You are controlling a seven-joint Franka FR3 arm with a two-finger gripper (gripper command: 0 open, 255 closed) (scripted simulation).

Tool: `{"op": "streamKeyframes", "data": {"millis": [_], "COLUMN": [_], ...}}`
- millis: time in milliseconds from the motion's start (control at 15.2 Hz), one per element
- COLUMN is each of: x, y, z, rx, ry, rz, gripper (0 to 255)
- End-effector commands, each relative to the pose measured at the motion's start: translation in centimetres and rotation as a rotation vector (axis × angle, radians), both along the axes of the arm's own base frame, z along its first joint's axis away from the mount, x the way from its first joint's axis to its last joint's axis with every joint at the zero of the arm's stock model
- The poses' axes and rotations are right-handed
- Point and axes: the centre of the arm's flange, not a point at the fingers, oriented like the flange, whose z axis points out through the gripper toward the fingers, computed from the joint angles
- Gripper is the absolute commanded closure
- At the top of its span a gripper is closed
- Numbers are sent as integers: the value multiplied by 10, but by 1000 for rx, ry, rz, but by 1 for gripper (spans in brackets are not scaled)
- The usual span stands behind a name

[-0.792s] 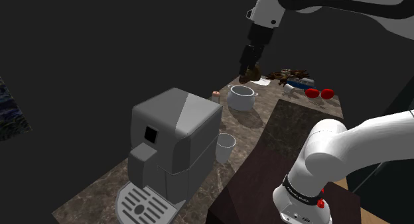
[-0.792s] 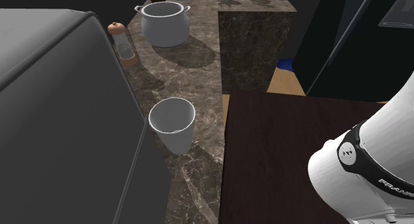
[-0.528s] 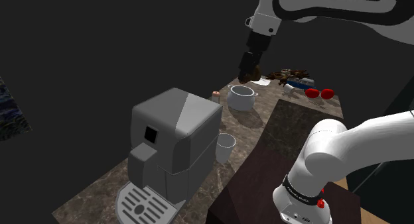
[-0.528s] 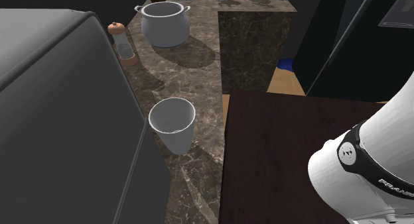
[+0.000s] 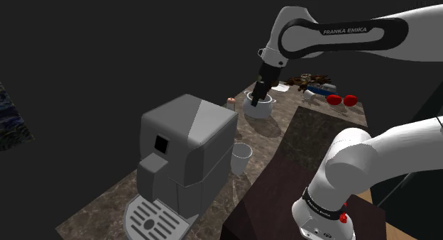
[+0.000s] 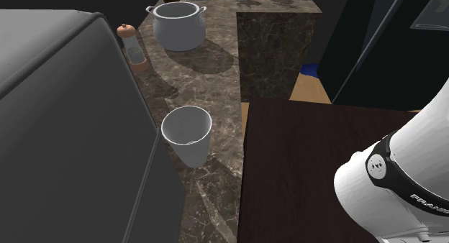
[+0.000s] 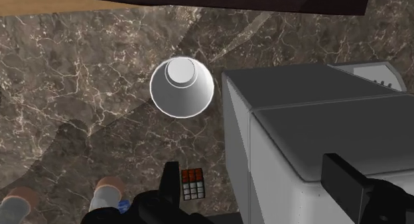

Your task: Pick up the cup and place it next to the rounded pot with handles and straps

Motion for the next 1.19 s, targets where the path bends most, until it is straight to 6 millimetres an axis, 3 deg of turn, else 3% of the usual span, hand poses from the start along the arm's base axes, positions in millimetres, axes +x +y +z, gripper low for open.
{"op": "streamKeyframes", "data": {"millis": [0, 1122], "x": [5, 37], "y": [-10, -84], "z": [-24, -238], "rx": [8, 75], "ry": [0, 11], "rz": [-1, -6], "gripper": [0, 0]}}
